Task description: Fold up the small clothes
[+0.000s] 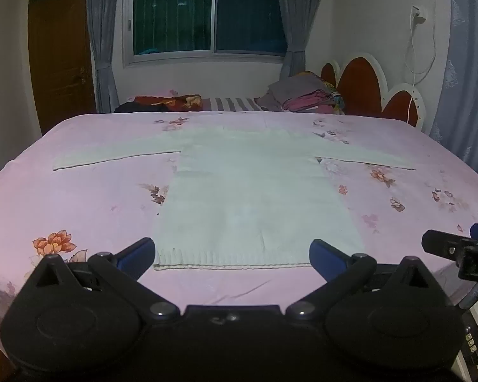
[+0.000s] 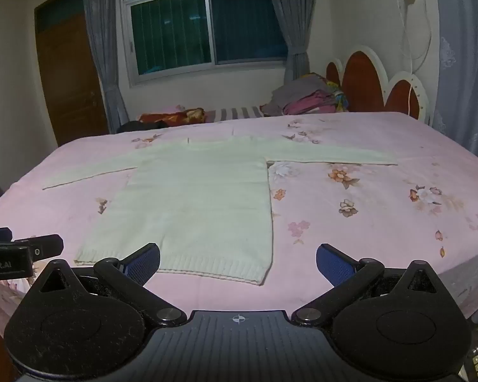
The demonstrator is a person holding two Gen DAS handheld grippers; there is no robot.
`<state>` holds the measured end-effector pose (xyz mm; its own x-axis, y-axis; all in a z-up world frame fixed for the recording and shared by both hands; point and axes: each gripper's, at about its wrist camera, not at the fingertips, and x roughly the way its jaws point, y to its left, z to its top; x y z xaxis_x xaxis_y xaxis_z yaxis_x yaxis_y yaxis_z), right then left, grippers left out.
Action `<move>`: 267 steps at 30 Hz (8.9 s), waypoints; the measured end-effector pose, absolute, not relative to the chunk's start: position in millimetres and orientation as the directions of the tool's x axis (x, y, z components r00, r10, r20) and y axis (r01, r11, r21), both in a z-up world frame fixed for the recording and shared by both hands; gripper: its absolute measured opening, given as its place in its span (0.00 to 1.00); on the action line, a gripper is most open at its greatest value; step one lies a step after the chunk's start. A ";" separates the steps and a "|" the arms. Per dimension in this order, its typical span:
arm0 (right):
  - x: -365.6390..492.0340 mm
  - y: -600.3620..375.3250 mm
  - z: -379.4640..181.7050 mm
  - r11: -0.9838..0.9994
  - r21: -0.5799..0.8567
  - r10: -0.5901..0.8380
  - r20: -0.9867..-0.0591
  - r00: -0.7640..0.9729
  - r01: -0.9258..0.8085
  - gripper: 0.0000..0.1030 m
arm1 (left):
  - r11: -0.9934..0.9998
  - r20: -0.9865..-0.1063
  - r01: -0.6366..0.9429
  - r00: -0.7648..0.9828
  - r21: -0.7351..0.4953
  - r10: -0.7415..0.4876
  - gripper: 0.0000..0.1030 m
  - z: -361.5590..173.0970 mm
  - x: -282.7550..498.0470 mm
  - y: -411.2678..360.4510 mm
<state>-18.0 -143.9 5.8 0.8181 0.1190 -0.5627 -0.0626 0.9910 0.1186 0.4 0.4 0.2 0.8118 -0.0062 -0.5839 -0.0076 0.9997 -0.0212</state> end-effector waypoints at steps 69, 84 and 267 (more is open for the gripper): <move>-16.9 -130.8 9.4 0.991 0.114 0.122 -0.546 0.829 -0.071 1.00 | 1.000 -0.567 -0.014 0.824 -0.013 0.004 1.00 2.0 -1.6 9.1; -17.7 -131.9 13.0 0.991 0.112 0.123 -0.546 0.829 -0.073 1.00 | 1.000 -0.566 -0.019 0.824 -0.007 0.011 1.00 3.0 -4.7 8.1; 442.1 -205.1 -115.7 0.960 0.277 0.176 -0.725 0.666 0.048 0.33 | 0.892 -0.665 0.000 0.666 -0.451 -0.337 0.03 -122.6 525.9 117.3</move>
